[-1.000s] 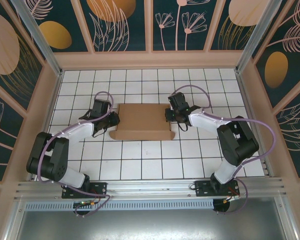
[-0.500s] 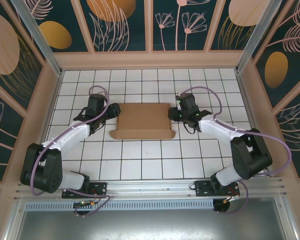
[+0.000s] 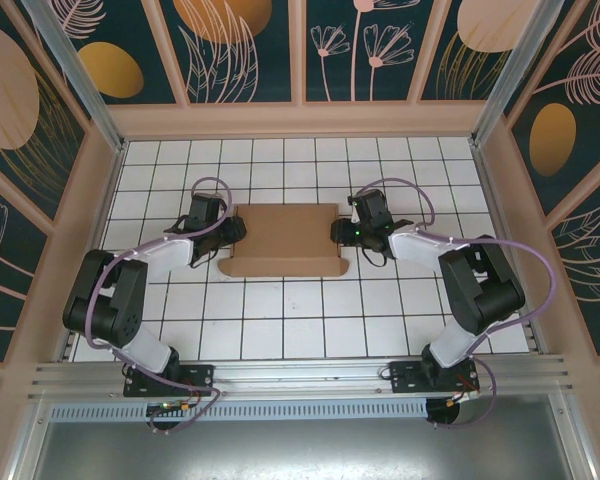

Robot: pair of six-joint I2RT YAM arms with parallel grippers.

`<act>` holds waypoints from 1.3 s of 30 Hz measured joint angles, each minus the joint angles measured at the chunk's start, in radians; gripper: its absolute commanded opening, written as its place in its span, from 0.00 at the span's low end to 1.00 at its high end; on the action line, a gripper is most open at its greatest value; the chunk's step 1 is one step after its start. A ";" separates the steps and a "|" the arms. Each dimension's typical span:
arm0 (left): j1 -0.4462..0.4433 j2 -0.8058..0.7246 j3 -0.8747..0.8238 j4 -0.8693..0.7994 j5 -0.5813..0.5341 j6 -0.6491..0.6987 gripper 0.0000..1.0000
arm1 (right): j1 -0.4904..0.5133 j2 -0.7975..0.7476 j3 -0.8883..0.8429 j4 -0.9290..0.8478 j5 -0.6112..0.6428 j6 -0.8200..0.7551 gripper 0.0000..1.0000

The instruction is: Fold the paper box

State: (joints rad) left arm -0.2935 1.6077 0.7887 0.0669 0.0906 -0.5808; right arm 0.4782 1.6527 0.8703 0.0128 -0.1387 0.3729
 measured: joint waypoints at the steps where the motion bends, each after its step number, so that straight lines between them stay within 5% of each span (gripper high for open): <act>1: 0.000 0.006 0.000 0.014 0.005 -0.002 0.36 | -0.001 0.000 -0.007 0.011 -0.007 0.003 0.40; 10: 0.011 0.061 0.048 0.052 0.040 0.015 0.33 | -0.006 -0.019 -0.037 0.045 -0.034 0.021 0.48; 19: 0.010 0.086 0.132 -0.071 0.045 0.102 0.33 | 0.071 -0.246 -0.045 -0.021 0.178 -0.128 0.51; 26: -0.003 0.086 0.142 -0.090 0.031 0.129 0.32 | 0.274 -0.356 -0.152 0.161 0.168 -0.585 0.61; 39: -0.013 0.086 0.147 -0.101 0.023 0.145 0.30 | 0.397 -0.015 -0.017 0.145 0.126 -1.089 0.69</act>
State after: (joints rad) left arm -0.3069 1.6936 0.9356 -0.0341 0.1131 -0.4355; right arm 0.8753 1.6379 0.8536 0.1577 -0.0132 -0.7162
